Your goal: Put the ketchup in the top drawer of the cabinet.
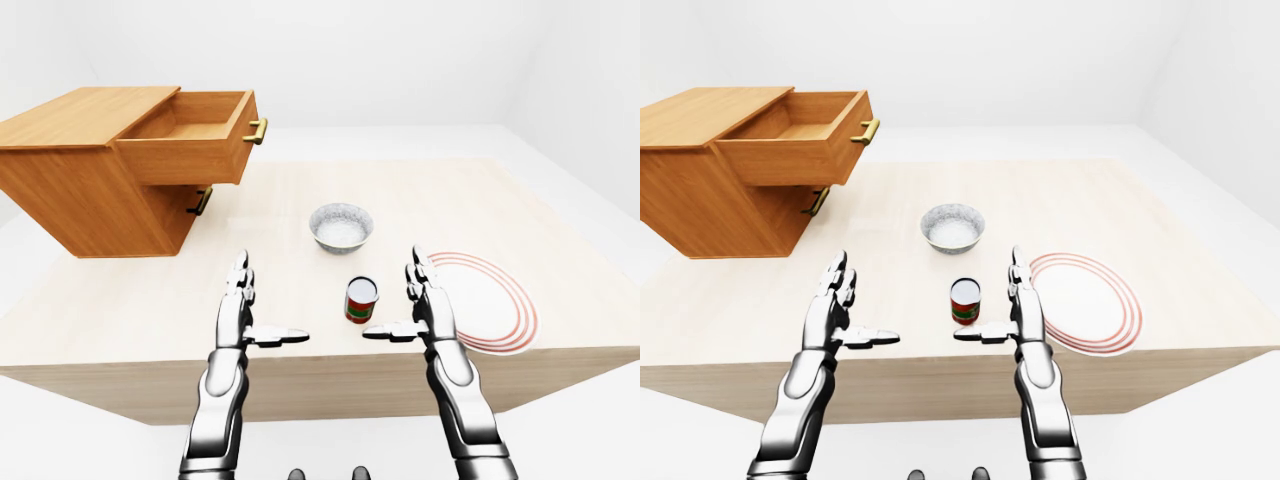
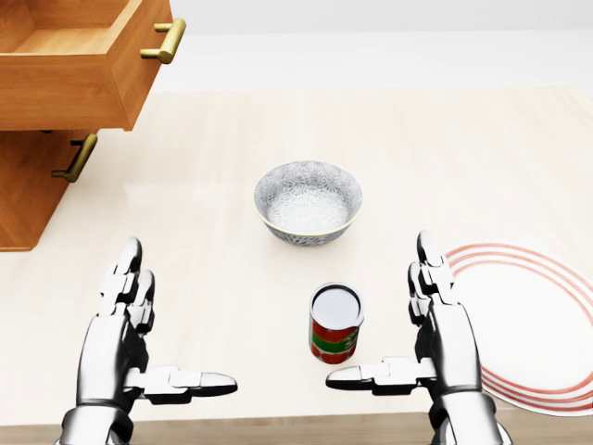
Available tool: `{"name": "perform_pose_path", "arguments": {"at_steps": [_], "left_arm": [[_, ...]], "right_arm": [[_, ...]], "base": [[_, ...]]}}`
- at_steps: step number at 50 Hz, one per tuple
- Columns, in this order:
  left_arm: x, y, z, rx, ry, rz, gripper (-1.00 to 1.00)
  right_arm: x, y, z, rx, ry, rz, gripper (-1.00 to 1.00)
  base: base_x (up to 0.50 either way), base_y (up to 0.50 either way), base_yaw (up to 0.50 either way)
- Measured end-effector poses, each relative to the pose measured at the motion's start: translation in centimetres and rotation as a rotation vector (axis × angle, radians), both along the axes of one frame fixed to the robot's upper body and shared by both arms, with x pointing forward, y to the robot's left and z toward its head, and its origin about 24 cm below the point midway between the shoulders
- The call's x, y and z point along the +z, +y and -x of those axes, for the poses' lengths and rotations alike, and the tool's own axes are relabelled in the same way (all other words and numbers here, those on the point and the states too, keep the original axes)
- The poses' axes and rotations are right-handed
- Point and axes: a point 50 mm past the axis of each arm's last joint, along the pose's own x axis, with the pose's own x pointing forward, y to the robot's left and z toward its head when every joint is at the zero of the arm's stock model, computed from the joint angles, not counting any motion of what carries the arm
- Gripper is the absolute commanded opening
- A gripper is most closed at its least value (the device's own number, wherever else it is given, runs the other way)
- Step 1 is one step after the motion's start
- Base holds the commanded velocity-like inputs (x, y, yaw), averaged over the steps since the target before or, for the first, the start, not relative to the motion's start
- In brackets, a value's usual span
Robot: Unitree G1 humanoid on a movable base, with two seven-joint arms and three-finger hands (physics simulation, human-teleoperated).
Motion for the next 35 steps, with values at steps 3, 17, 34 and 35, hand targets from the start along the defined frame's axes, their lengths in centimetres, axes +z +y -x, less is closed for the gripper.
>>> {"name": "perform_pose_path", "arguments": {"at_steps": [3, 17, 34, 35], "left_arm": [[0.2, 0.2, 0.2, -0.002, -0.005, 0.001, 1.0], [1.8, 0.9, 1.9, -0.021, -0.044, 0.014, 1.0], [6.0, 2.1, 6.1, -0.052, -0.202, 0.038, 1.0], [6.3, 2.2, 6.4, -0.053, -0.213, 0.04, 1.0]], "right_arm": [[0.1, -0.2, 0.1, -0.001, -0.003, 0.001, 1.0], [1.6, -0.6, 1.5, -0.002, -0.036, -0.005, 1.0], [6.7, -1.0, 6.2, -0.028, -0.223, 0.06, 1.0], [7.0, -1.0, 6.5, -0.03, -0.234, 0.066, 1.0]], "base": [[0.0, 0.0, 0.0], [0.0, 0.0, 0.0], [0.0, 0.0, 0.0], [0.0, 0.0, 0.0]]}}
